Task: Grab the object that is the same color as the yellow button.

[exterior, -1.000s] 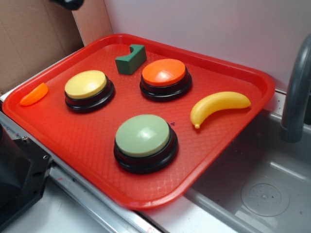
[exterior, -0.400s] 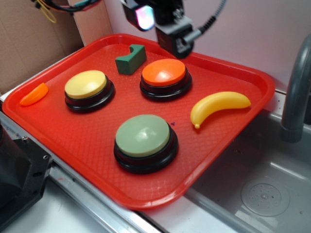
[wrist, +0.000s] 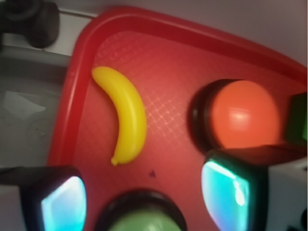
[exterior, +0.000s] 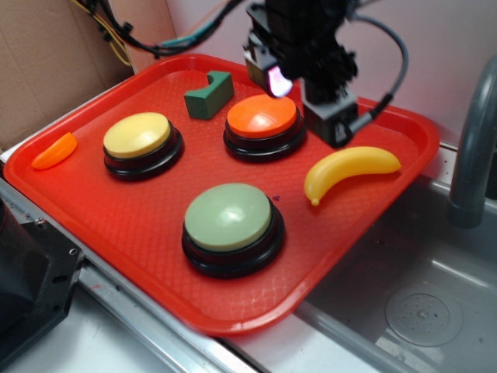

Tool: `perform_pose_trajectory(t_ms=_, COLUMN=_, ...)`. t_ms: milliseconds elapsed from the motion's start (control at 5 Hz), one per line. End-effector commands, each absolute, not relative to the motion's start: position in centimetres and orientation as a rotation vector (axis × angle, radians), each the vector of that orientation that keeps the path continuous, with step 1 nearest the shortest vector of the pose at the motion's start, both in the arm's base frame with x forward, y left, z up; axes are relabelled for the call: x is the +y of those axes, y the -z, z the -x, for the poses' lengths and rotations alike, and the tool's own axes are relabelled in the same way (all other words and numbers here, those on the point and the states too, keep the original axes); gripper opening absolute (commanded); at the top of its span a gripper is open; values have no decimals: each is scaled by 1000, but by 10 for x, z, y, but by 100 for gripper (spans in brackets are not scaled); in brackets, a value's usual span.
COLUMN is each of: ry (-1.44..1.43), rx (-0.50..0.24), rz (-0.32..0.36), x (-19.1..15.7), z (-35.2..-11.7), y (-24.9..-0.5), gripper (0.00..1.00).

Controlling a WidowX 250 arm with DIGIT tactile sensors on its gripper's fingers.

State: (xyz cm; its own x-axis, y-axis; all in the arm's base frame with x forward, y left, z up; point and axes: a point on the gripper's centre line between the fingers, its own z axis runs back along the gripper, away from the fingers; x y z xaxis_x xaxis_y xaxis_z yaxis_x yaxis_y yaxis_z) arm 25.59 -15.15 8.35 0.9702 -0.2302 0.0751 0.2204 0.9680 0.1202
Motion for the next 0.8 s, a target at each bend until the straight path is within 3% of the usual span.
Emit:
perform_pose_trajectory(t_ms=0, ry=210, rx=-88, rz=-107, x=-154, z=-280, y=-42, gripper=100)
perform_pose_trajectory(t_ms=200, ry=218, rx=-101, rz=-95, x=-158, z=-290, y=-29, gripper=100)
perform_pose_trajectory(t_ms=400, ry=246, rx=-85, rz=-38, x=-164, z=-299, y=-17, gripper=100)
perform_pose_trajectory(t_ms=600, ry=261, rx=-97, rz=0, x=-155, z=-296, y=-17, gripper=0)
